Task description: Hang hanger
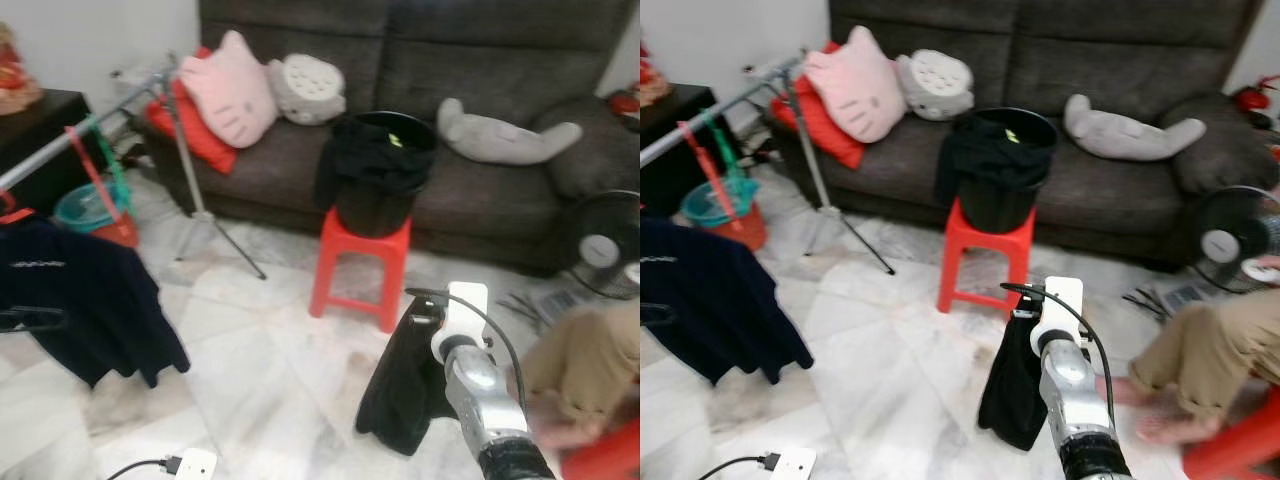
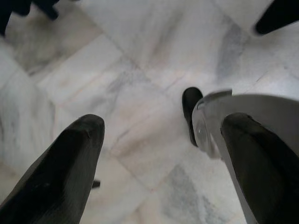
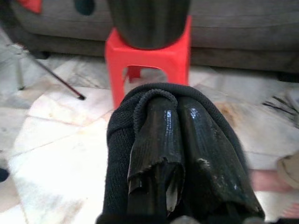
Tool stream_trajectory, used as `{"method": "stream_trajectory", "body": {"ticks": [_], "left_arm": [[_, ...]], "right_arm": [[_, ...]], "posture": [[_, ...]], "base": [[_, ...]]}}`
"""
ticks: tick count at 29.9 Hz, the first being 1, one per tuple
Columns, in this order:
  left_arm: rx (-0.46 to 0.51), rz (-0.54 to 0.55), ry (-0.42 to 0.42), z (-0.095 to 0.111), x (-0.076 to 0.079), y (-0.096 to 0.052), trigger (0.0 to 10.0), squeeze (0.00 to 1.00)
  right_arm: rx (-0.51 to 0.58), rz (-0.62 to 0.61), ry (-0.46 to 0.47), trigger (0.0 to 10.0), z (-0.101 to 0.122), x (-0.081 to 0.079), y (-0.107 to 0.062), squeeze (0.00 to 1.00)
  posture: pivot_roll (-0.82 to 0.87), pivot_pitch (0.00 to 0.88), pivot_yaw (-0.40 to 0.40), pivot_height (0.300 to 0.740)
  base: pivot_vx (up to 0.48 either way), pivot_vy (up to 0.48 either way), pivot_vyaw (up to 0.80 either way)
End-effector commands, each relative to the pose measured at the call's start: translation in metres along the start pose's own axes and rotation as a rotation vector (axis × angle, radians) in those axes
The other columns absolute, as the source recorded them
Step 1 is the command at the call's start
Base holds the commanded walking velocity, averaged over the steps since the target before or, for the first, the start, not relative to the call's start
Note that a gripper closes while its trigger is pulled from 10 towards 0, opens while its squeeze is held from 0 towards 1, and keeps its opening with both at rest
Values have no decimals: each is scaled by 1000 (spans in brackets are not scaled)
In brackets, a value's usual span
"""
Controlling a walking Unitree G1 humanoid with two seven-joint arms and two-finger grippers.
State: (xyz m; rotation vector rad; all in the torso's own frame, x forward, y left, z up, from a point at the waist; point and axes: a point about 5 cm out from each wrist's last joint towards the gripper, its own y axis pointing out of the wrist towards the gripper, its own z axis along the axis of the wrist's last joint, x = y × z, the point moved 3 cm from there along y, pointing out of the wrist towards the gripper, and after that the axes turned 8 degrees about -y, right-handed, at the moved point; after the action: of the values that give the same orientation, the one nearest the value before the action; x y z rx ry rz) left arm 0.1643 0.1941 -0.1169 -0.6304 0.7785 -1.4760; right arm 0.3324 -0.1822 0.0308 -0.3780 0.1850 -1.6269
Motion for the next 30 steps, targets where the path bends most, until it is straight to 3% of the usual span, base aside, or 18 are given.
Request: {"method": "stream_trajectory", "body": {"ticks": [1, 7, 10, 30], "left_arm": [[-15, 4, 4, -3, -2, -1, 10000, 0], [-21, 3, 41, -5, 0, -1, 10000, 0], [-24, 2, 35, -5, 0, -1, 10000, 0], [-36, 3, 34, -7, 0, -1, 10000, 0]], "right_arm": [[51, 1, -16, 10000, 11, 0, 1, 0], [57, -5, -14, 10000, 10, 2, 2, 0], [57, -6, -11, 10000, 11, 2, 3, 0], [54, 25, -26, 10000, 14, 0, 7, 0]], "posture": [[-21, 0, -10, 740], [-21, 0, -12, 740], [-21, 0, -12, 740], [-22, 0, -19, 740]], "base": [[0, 0, 800], [0, -63, 800], [0, -386, 800], [0, 0, 800]]}}
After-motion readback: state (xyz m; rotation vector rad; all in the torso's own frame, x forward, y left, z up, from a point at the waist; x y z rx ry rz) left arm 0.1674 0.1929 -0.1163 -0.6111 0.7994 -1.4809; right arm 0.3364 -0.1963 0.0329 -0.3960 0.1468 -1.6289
